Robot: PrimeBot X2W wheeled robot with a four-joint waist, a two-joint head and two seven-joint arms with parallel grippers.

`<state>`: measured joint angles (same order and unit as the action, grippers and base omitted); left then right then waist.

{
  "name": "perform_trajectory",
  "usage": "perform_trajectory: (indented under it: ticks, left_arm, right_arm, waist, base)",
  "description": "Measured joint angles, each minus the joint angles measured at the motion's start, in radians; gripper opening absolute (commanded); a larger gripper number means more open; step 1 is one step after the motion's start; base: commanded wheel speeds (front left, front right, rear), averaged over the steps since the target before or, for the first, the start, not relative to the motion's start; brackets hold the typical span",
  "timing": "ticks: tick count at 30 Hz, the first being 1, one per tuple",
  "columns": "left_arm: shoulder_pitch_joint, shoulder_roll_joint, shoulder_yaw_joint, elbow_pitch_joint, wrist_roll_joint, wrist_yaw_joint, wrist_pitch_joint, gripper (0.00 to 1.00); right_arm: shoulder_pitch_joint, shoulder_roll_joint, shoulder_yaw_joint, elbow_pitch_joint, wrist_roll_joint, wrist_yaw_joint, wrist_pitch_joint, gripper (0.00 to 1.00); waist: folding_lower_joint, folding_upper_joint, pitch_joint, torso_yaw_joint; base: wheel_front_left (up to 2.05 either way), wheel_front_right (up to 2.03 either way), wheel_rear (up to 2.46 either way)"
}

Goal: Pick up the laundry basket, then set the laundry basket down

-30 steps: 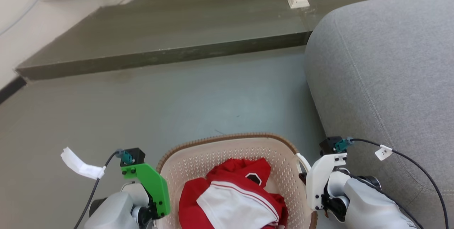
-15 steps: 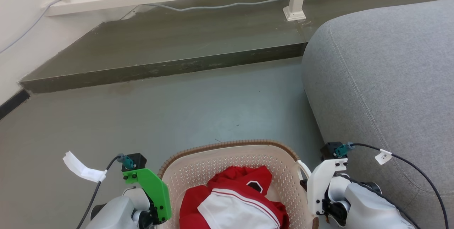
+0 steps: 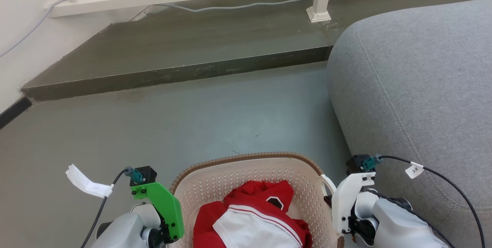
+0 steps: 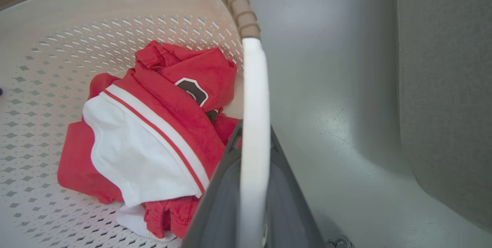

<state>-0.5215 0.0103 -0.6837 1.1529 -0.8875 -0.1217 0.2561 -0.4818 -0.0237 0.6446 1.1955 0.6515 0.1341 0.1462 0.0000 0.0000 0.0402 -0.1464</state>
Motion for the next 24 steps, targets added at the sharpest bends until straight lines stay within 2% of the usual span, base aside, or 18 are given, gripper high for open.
perform_trajectory:
  ticks: [24]
  left_arm:
    - [-0.003,0.004,-0.016,0.003,-0.017,0.000,-0.012,0.00]
  right_arm:
    - [-0.022,0.000,0.025,0.005,0.010,0.000,-0.002,0.00]
  waist:
    - [0.0000,0.0000,0.036,0.001]
  base:
    - [0.00,0.00,0.00]
